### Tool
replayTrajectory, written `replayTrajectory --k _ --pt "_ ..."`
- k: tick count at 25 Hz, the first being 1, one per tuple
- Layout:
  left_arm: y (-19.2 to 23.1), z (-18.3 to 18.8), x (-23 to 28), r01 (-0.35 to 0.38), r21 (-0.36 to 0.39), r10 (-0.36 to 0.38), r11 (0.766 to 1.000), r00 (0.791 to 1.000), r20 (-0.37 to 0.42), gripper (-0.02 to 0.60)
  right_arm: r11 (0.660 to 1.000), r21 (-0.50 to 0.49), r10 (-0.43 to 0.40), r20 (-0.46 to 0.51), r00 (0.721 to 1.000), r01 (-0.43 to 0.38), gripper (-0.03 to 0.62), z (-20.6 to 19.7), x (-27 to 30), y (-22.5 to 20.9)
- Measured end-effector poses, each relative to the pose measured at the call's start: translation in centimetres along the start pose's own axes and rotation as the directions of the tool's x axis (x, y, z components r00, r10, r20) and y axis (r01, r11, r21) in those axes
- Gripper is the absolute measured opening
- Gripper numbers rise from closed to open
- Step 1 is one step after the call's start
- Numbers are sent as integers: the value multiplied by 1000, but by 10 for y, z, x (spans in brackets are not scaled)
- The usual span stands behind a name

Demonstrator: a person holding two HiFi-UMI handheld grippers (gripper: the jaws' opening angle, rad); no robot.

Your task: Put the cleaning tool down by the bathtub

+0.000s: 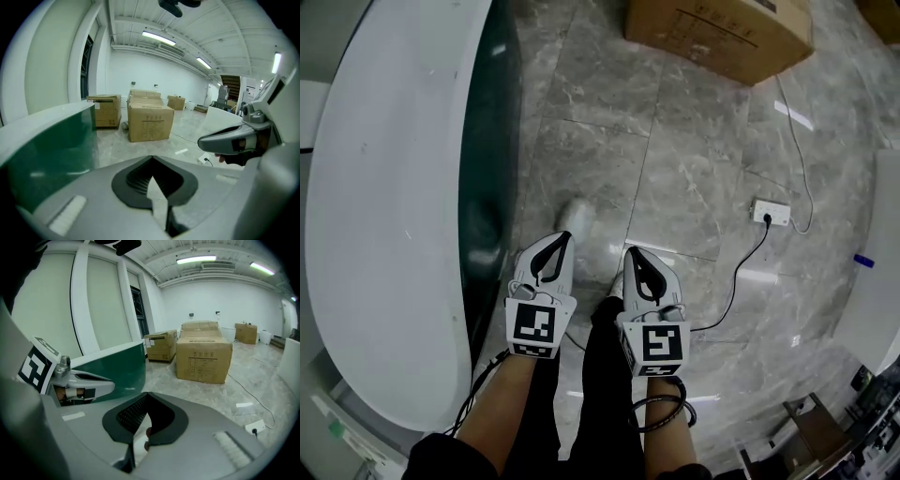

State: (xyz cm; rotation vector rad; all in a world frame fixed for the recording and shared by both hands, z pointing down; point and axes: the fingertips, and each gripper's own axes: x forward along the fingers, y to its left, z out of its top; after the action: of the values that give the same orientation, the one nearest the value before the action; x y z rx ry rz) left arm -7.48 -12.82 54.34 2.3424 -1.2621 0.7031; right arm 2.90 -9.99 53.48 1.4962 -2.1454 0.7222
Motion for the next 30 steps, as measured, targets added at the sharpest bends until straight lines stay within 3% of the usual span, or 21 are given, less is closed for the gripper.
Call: replayTrajectory --k 13,19,23,30 --pt "-8 124 -64 -29 88 17 996 991 135 1 999 -11 -29 152 988 31 21 120 -66 0" --pt "-22 172 -95 -50 69 38 996 986 164 1 999 -20 -36 191 981 40 21 174 -101 -3" --pt "-31 204 -109 -56 114 32 992 979 202 1 998 -40 -37 232 972 47 21 207 -117 -7" --pt "-25 228 -150 -99 37 89 994 972 216 1 997 -43 -43 270 962 57 21 243 -154 5"
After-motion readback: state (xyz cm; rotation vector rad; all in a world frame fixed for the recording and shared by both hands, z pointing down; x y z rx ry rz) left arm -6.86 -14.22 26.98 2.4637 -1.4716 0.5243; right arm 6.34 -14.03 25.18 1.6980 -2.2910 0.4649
